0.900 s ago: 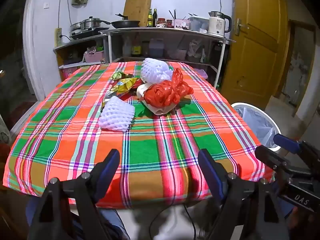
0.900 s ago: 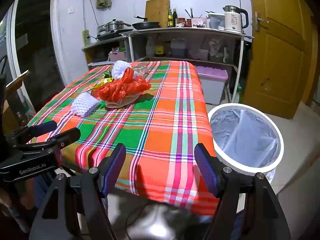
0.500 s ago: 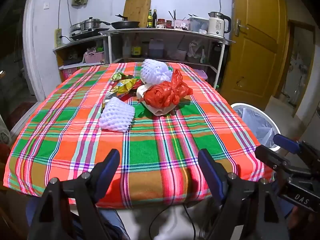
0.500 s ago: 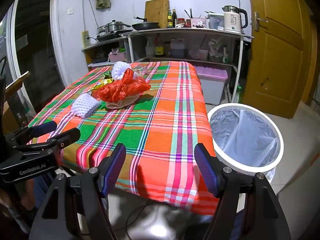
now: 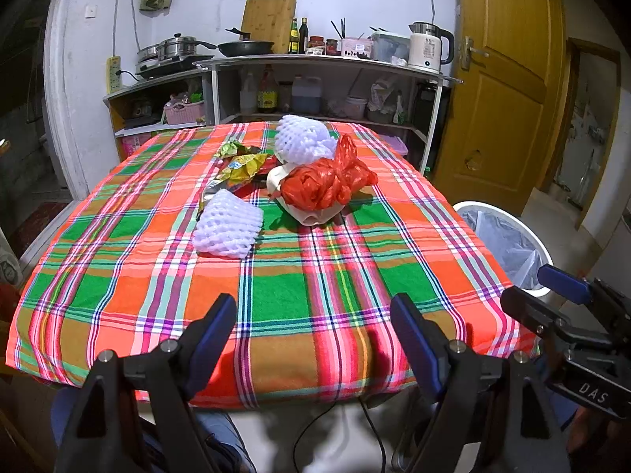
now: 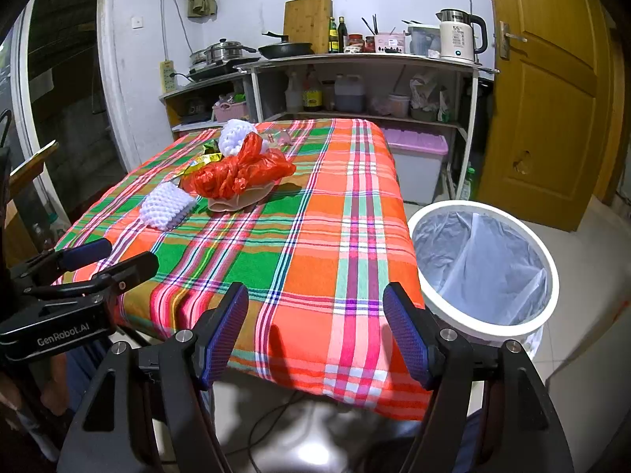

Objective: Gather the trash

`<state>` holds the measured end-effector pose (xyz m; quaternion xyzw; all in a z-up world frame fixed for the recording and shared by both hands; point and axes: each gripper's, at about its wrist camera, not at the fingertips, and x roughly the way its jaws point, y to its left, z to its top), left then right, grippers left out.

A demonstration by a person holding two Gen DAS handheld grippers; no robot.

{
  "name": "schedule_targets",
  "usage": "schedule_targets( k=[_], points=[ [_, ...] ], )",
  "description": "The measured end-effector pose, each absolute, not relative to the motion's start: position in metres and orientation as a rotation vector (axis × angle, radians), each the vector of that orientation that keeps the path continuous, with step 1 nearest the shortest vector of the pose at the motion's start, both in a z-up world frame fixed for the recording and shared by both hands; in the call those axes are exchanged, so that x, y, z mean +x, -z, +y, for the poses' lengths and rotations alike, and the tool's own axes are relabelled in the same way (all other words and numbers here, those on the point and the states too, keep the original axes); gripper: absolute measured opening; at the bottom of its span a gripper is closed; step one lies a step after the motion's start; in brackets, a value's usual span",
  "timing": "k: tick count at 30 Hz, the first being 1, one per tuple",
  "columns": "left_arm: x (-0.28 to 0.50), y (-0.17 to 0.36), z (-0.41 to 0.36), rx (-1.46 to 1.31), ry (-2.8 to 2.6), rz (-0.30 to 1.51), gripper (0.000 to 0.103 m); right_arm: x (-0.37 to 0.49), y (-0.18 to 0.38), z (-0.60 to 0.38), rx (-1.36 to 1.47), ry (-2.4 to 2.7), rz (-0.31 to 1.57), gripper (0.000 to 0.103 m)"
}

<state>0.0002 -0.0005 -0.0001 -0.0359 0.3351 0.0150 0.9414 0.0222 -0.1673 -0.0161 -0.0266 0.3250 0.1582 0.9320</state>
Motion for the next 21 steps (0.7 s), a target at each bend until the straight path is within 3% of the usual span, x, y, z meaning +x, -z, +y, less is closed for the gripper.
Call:
schedule_targets(
  k=[21],
  points=[
    [0.0007,0.0000,-0.0029,-0.074,-0.029,0.681,0.082,0.0226,0.0171,-0.1653,-0.047,-0.324,0.673,0.071]
  ],
)
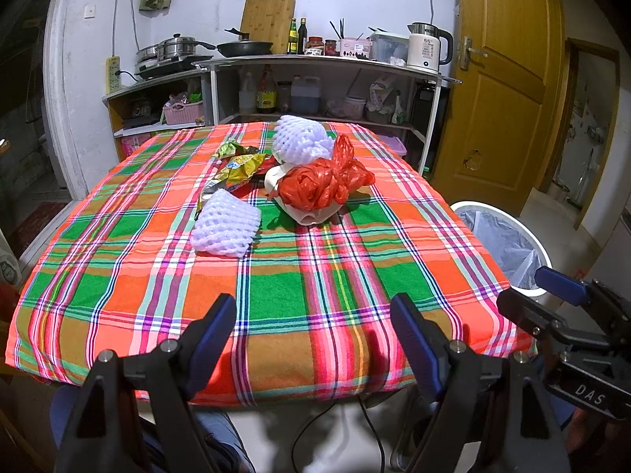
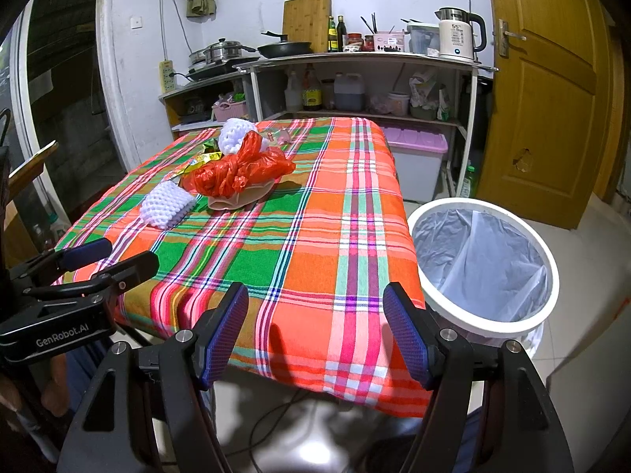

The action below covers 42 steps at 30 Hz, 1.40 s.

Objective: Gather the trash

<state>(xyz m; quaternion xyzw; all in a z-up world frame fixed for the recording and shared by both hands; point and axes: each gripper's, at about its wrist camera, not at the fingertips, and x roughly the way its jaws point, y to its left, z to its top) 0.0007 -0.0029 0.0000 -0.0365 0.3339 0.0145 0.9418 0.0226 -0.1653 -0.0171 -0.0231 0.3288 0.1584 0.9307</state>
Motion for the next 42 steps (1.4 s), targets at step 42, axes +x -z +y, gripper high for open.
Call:
schedule_targets(
  k=[42],
  points=[
    [0.0017,0.0013,-0.0062,-0.066,0.009,0.693,0.082,0.0234,0.0174,-0.1674,-0.042,-0.322,0.674,0.071]
  ],
)
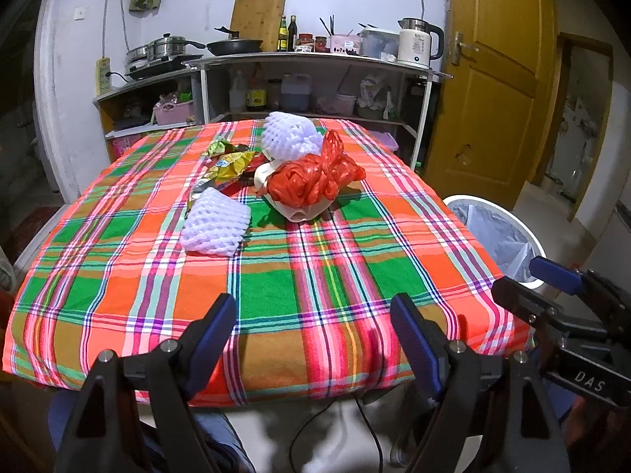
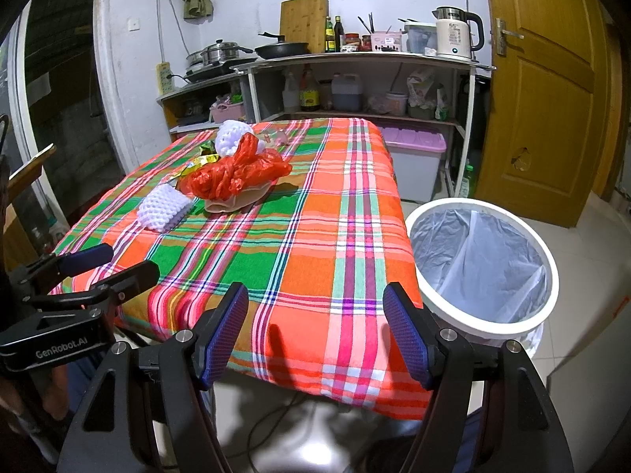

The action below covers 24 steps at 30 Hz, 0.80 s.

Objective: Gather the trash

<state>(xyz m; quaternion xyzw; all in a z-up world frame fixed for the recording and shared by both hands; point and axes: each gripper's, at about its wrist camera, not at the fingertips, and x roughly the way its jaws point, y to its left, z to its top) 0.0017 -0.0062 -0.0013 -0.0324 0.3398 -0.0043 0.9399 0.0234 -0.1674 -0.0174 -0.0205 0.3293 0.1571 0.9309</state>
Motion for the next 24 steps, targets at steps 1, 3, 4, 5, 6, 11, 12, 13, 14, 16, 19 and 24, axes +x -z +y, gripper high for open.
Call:
schedule_targets(
  k=[1,3,4,5,6,11,12,13,14,16,19,24],
  points=[
    [0.002,0.002,-0.006,-0.064,0.008,0.695,0.082,0.024,0.017,-0.167,-0.042,-0.322,0.676,0.071],
    [0.003,0.003,-0.005,-0.063,0.008,0.694,0.082,0.027,0.017,-0.165,-0.044,-0.322,0.678,0.071],
    [0.004,0.003,-0.004,-0.065,0.008,0.693,0.082,0.028,0.017,-0.165,-0.047,-0.323,0.679,0.071],
    [0.005,0.004,-0.003,-0.067,0.006,0.692,0.082,0.029,0.018,-0.164,-0.048,-0.324,0.681,0.071],
    [0.006,0.004,-0.001,-0.070,0.006,0.691,0.082,0.030,0.018,-0.163,-0.048,-0.326,0.682,0.071],
    [0.013,0.008,0.012,-0.106,-0.008,0.692,0.082,0.039,0.018,-0.159,-0.054,-0.340,0.685,0.071],
    [0.016,0.009,0.016,-0.117,-0.017,0.691,0.082,0.041,0.018,-0.157,-0.056,-0.343,0.684,0.071],
    [0.018,0.009,0.022,-0.126,-0.033,0.691,0.082,0.043,0.018,-0.156,-0.057,-0.347,0.683,0.071],
    [0.020,0.010,0.025,-0.132,-0.047,0.689,0.082,0.046,0.017,-0.155,-0.059,-0.352,0.683,0.071],
    [0.024,0.010,0.036,-0.152,-0.073,0.681,0.082,0.052,0.016,-0.151,-0.062,-0.365,0.681,0.071],
    [0.034,0.010,0.053,-0.183,-0.092,0.684,0.082,0.061,0.015,-0.143,-0.072,-0.385,0.678,0.071],
    [0.053,0.011,0.072,-0.180,-0.110,0.687,0.085,0.079,0.012,-0.129,-0.076,-0.421,0.675,0.071]
  ],
)
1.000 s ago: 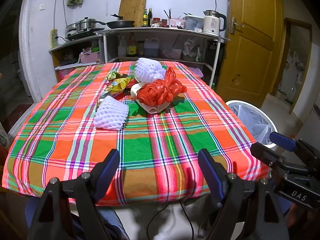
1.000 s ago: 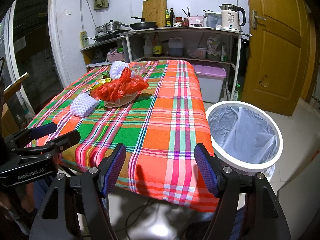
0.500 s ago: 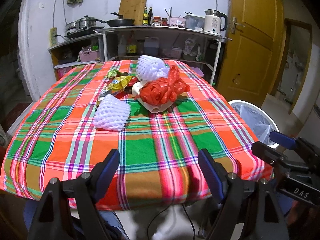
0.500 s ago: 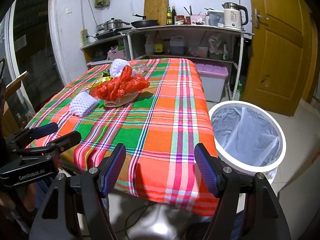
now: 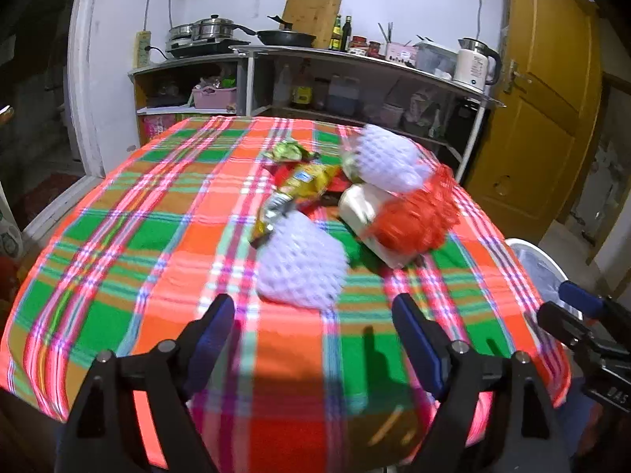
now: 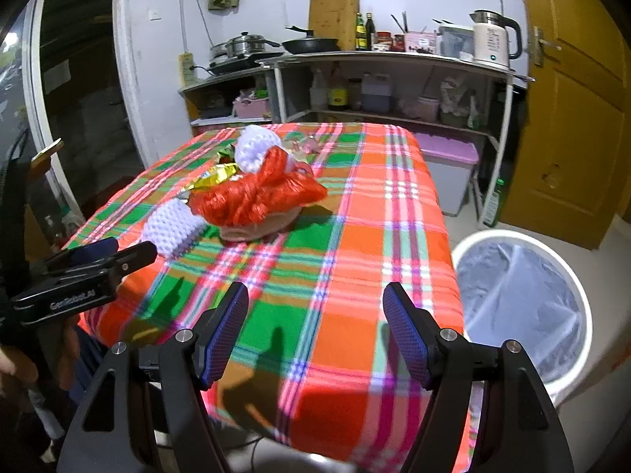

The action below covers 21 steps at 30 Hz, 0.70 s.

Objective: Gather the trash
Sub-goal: 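Grasp the white foam net with the left tool while the right tool grasps the red bag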

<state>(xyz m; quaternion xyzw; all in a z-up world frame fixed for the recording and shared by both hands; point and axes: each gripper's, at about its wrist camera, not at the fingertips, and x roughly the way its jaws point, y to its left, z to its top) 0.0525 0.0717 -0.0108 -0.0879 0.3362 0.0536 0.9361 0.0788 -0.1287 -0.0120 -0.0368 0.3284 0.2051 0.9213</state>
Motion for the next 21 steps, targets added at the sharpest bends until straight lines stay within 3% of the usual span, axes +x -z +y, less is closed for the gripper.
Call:
schedule_targets(
  k=[11,16,21],
  points=[
    [0.088,0.022,0.089,-0.171,-0.097,0.708,0.083,0.127,0.003,-0.100,-0.018,-0.470,0.694,0.071],
    [0.096,0.030,0.084,-0.146,-0.078,0.736,0.061,0.152,0.004,-0.084,0.062,-0.502,0.737,0.071],
    [0.098,0.034,0.085,-0.151,-0.067,0.741,0.056,0.177,0.003,-0.070,0.107,-0.478,0.752,0.071]
  ],
)
